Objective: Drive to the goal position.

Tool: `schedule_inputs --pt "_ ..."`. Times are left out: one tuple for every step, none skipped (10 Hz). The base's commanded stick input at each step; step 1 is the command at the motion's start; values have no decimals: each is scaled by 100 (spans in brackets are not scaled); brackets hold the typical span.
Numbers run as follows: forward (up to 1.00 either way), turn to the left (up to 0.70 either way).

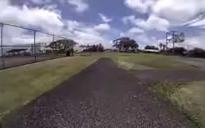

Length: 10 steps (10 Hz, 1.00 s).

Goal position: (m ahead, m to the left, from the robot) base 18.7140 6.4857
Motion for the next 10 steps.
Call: schedule_inputs --pt "70 0" --pt "70 0" --pt "70 0" --pt "70 0" --pt "70 -1" --pt "70 -15" --pt "70 -23" --pt "70 -21" --pt "70 -12" --pt "70 0"
